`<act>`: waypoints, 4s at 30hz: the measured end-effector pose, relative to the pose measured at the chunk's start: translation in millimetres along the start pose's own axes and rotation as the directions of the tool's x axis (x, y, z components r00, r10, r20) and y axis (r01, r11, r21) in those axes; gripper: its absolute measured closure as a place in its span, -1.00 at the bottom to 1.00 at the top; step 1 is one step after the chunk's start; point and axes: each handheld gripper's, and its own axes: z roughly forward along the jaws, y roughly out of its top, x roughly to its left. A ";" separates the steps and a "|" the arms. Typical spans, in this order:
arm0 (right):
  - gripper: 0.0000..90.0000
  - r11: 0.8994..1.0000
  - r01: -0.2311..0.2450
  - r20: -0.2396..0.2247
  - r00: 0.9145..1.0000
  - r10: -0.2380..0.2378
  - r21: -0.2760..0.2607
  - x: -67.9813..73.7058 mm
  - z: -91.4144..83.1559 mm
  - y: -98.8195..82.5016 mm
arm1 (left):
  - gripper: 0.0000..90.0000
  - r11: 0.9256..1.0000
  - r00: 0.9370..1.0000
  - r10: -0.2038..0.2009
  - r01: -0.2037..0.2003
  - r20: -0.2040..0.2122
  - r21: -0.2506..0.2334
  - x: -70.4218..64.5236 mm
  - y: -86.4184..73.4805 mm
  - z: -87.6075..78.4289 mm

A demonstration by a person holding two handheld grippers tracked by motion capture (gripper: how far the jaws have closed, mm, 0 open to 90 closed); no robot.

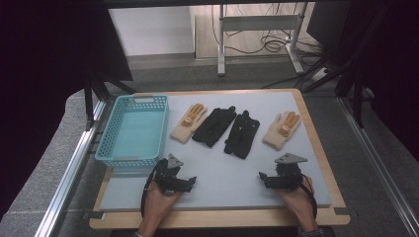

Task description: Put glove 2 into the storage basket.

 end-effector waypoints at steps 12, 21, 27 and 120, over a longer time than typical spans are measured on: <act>-0.64 1.000 -0.010 -0.014 1.000 0.010 0.015 -0.2 2.2 7.3 | -0.92 1.000 1.000 -0.003 0.003 0.000 -0.002 0.0 -0.1 0.1; -0.58 1.000 0.005 -0.052 0.999 -0.005 0.002 -0.3 8.3 31.5 | -0.92 1.000 1.000 -0.001 0.001 0.001 -0.001 0.2 -0.1 0.1; -0.41 1.000 0.022 -0.065 0.998 -0.022 -0.015 -3.9 17.2 50.9 | -0.92 1.000 1.000 -0.001 0.001 0.002 -0.001 0.2 -0.1 0.1; 0.34 0.996 0.087 -0.249 0.965 -0.079 0.023 43.4 25.7 85.6 | -0.92 1.000 1.000 0.000 0.000 0.001 -0.001 0.4 -0.1 0.2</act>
